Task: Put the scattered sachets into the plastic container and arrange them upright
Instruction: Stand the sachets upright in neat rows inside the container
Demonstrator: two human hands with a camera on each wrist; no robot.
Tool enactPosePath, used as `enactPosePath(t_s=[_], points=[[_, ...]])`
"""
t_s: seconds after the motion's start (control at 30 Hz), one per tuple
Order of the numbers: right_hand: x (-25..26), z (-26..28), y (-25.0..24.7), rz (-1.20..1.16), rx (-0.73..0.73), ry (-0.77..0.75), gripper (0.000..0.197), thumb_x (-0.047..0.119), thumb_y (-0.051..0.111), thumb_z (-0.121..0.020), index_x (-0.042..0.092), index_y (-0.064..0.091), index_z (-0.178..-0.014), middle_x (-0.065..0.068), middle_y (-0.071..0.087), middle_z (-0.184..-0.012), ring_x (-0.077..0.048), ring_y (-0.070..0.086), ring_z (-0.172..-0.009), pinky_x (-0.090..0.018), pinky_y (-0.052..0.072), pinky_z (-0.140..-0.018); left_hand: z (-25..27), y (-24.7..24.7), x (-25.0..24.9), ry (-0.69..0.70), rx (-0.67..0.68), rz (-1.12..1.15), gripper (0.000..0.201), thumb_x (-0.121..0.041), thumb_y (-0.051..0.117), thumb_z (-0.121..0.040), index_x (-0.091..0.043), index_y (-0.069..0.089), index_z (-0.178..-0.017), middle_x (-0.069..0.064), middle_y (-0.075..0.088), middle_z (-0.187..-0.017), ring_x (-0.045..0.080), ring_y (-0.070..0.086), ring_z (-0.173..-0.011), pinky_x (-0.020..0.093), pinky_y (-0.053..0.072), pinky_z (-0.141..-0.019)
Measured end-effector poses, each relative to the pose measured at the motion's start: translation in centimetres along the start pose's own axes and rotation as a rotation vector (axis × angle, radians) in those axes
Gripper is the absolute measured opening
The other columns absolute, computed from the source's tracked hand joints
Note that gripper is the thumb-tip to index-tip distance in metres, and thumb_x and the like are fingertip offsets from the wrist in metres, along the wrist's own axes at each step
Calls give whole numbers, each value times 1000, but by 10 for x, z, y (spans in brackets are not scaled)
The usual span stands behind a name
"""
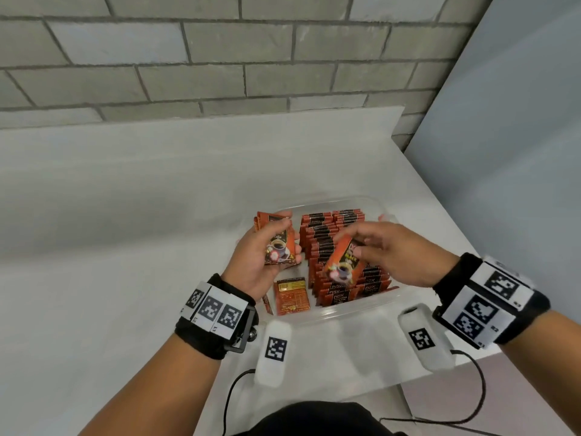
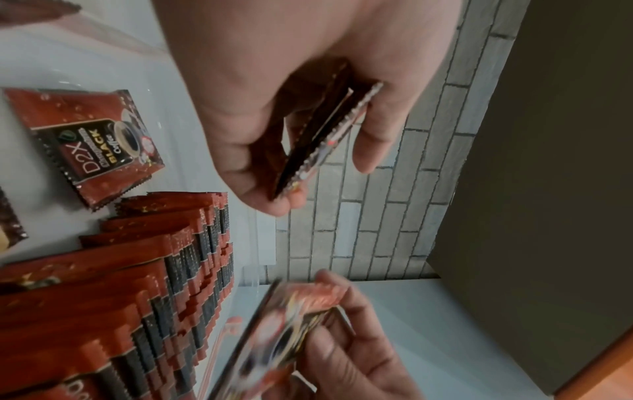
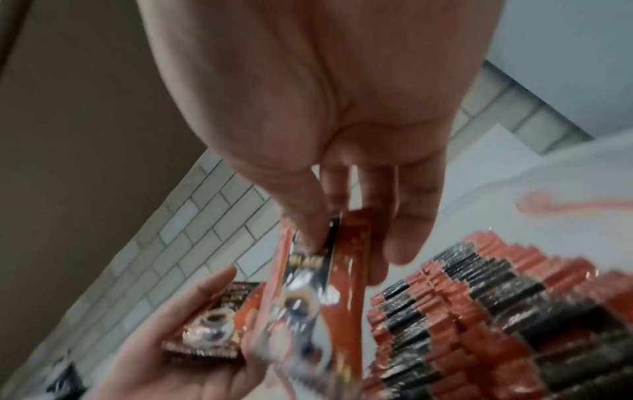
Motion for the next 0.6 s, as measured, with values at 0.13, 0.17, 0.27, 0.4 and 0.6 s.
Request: enactPosePath(t_s=[0.13, 0.17, 0.27, 0.4, 0.6], points=[[3, -3, 12, 207, 116, -8, 34, 8, 48, -97, 33, 61, -118, 15, 61, -117, 1, 56, -100, -20, 45, -92, -1, -1, 2, -20, 6, -18, 36, -20, 64, -73, -11, 63, -108, 11, 63, -77, 21, 60, -62, 33, 51, -61], [2, -4, 14, 196, 151, 8, 35, 8, 47, -98, 33, 60, -118, 13, 61, -118, 1, 57, -100, -21, 46, -93, -1, -2, 3, -29, 7, -20, 38, -20, 64, -73, -11, 62, -110, 12, 63, -79, 21, 60, -62, 34, 51, -62], [-2, -7, 23, 228, 245, 39, 36, 11, 46, -99, 38, 59, -118, 14, 61, -122, -7, 57, -109, -31, 47, -97, -3, -5, 7, -55, -4, -22, 42, -20, 65, -74, -11, 61, -114, 13, 63, -83, 22, 61, -63, 36, 52, -65], [-9, -11, 36, 326, 339, 41, 41, 14, 44, -99, 51, 54, -115, 10, 61, -123, -19, 60, -107, -42, 49, -94, -6, -7, 7, -72, -1, -32, 43, -20, 64, -77, -9, 60, -118, 13, 63, -83, 22, 62, -64, 36, 52, -65], [-6, -17, 46, 464, 325, -36, 41, 11, 43, -99, 33, 52, -132, 10, 56, -133, -8, 53, -117, -26, 44, -100, -12, -9, 7, -87, 7, -60, 47, -22, 65, -75, -9, 60, -120, 12, 64, -83, 23, 61, -67, 38, 51, -70]])
Point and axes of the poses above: each hand's wrist, its own z-axis away from the middle knuckle, its own y-axis out of the palm, x = y × z, the point moved 7 cm from there along -z, towards the middle knuckle
